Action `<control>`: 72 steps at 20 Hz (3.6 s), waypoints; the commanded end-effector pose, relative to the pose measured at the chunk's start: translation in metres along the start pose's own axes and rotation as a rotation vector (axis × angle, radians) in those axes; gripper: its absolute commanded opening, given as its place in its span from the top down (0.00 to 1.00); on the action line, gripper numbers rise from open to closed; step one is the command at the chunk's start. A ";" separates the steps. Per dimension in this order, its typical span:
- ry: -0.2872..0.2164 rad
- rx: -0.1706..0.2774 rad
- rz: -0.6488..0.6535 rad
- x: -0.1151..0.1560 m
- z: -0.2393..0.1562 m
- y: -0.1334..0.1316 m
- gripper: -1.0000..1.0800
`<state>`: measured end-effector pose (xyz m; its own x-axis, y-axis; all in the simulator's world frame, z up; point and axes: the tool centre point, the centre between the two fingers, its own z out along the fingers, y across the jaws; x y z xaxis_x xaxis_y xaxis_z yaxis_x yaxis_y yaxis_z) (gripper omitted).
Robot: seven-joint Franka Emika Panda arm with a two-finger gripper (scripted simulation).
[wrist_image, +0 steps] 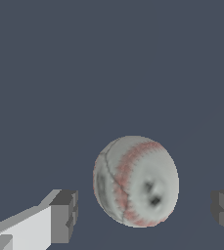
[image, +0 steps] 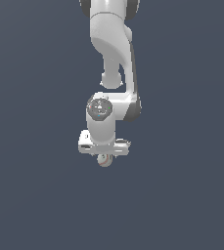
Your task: Pick up the object and move it to a goal position.
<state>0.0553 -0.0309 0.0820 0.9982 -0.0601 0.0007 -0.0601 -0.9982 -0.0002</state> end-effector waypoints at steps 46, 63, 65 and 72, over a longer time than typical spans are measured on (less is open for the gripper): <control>-0.001 -0.001 0.001 -0.019 -0.147 -0.031 1.00; -0.001 -0.001 0.001 -0.031 -0.318 -0.061 1.00; -0.001 -0.001 0.001 -0.031 -0.328 -0.063 1.00; -0.001 -0.001 0.001 -0.030 -0.347 -0.066 1.00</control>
<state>0.0286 0.0367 0.4256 0.9981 -0.0610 -0.0011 -0.0610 -0.9981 0.0006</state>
